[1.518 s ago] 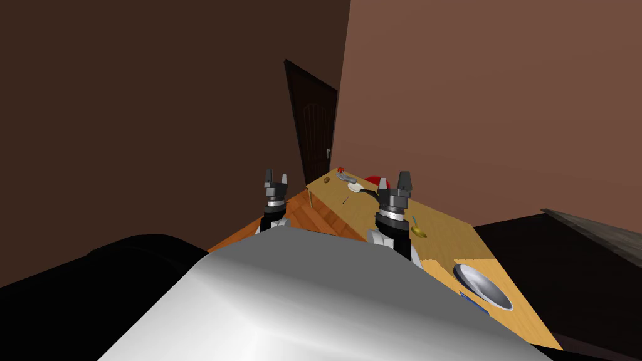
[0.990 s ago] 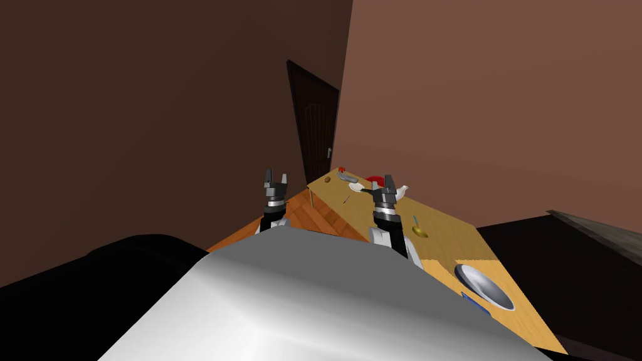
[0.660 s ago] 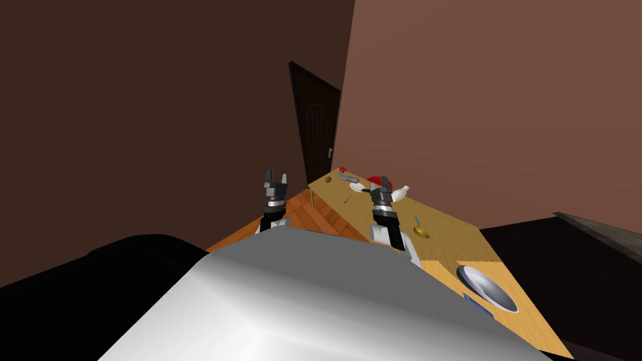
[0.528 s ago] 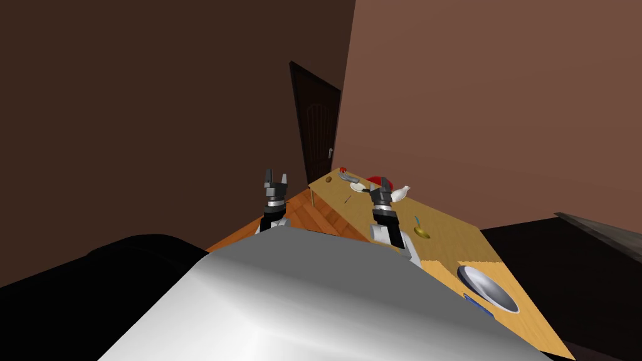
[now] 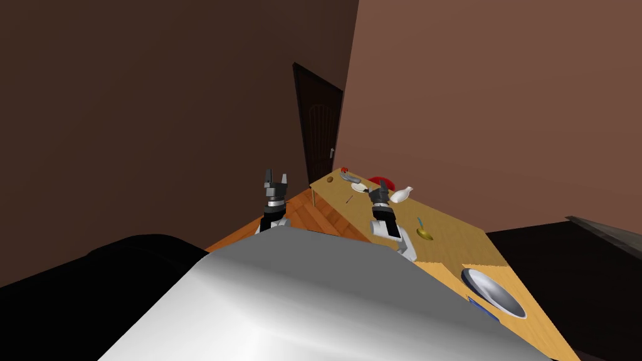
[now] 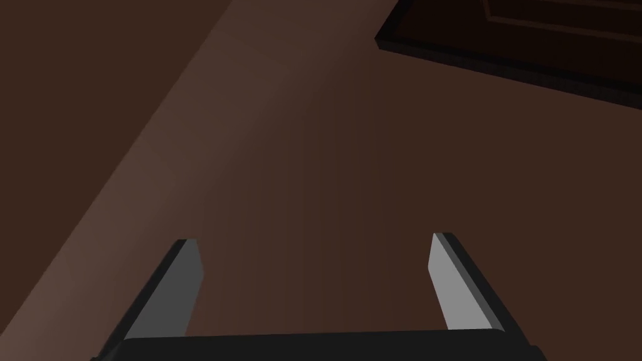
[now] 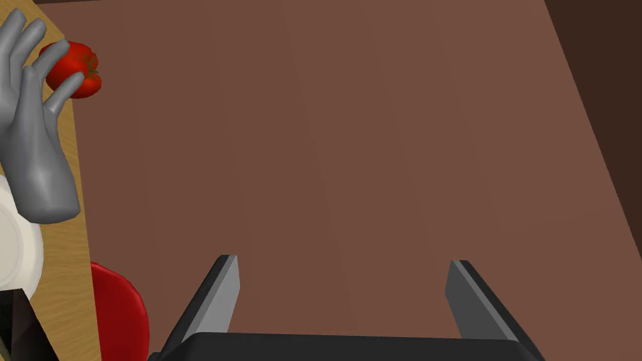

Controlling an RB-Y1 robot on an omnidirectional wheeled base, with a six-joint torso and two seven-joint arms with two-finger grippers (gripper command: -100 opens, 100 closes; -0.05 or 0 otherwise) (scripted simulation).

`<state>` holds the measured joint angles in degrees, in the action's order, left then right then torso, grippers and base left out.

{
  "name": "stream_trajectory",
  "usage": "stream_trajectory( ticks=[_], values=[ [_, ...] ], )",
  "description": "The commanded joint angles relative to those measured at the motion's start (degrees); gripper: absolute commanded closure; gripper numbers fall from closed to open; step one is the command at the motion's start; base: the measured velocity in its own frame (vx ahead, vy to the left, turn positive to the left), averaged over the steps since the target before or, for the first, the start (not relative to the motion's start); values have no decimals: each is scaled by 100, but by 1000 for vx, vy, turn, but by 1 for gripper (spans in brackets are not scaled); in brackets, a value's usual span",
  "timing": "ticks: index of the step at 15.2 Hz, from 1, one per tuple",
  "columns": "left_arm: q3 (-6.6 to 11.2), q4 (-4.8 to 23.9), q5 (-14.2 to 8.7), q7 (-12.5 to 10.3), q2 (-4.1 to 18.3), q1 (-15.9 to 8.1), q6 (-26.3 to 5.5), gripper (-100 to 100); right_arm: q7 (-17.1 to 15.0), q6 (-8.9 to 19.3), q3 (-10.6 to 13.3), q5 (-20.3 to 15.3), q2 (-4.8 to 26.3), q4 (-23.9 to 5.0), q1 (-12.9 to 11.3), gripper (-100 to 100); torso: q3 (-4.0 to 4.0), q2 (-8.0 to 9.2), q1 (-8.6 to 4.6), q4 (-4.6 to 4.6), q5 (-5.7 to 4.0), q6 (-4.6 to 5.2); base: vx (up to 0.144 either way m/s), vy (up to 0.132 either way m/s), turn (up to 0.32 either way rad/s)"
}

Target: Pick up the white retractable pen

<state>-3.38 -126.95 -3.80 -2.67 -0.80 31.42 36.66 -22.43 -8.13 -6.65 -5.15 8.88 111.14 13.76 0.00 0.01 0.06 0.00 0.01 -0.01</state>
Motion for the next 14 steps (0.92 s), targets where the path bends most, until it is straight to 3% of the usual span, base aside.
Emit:
stream_trajectory(
  ticks=[1, 2, 4, 5, 7, 8, 10, 11, 13, 14],
  values=[
    [0, 0, 0, 0, 0, 0, 0, 0, -189, 121, -46, 6, 9, -129, -77, -100, 0, 0, 0, 0, 0, 0, -8, 17, 14],
    [0, 0, 0, 0, 0, 0, 0, 0, -383, 337, -171, 22, 23, -393, -256, -100, 0, 0, 0, 0, 0, 1, -6, 23, 46],
    [0, 0, 0, 0, 0, 0, 0, 0, -523, 387, -171, 22, 23, -422, -256, -100, -1, -1, 1, 0, 0, 0, -5, 19, 31],
    [0, 0, 0, 0, 0, 0, 0, 0, -740, 590, -301, 38, 33, -692, -437, -100, 0, -1, 0, 0, 0, 1, -5, 19, 42],
    [0, 0, 0, 0, 0, 0, 0, 0, -866, 659, -301, 38, 33, -720, -437, -100, -1, -2, 2, 0, 0, 0, -4, 20, 37],
    [0, 0, 0, 0, 0, 0, 0, 0, -1043, 841, -437, 54, 41, -1012, -618, -100, -1, -1, 1, 0, 1, 1, -4, 22, 43],
    [0, 0, 0, 0, 0, 0, 0, 0, -1217, 937, -437, 54, 41, -1023, -618, -100, -1, -2, 2, 0, 1, 0, -2, 20, 33],
    [0, 0, 0, 0, 0, 0, 0, 0, -1378, 1125, -578, 70, 47, -1312, -797, -100, -1, -2, 0, 0, 1, 1, 1, 27, 51],
    [0, 0, 0, 0, 0, 0, 0, 0, -1573, 1217, -578, 70, 47, -1330, -797, -100, -2, -3, 4, -1, 1, 0, 2, 26, 39],
    [0, 0, 0, 0, 0, 0, 0, 0, -1742, 1418, -723, 86, 54, -1572, -974, -100, -2, -3, 3, -1, 1, 1, 3, 24, 54]
  ],
)
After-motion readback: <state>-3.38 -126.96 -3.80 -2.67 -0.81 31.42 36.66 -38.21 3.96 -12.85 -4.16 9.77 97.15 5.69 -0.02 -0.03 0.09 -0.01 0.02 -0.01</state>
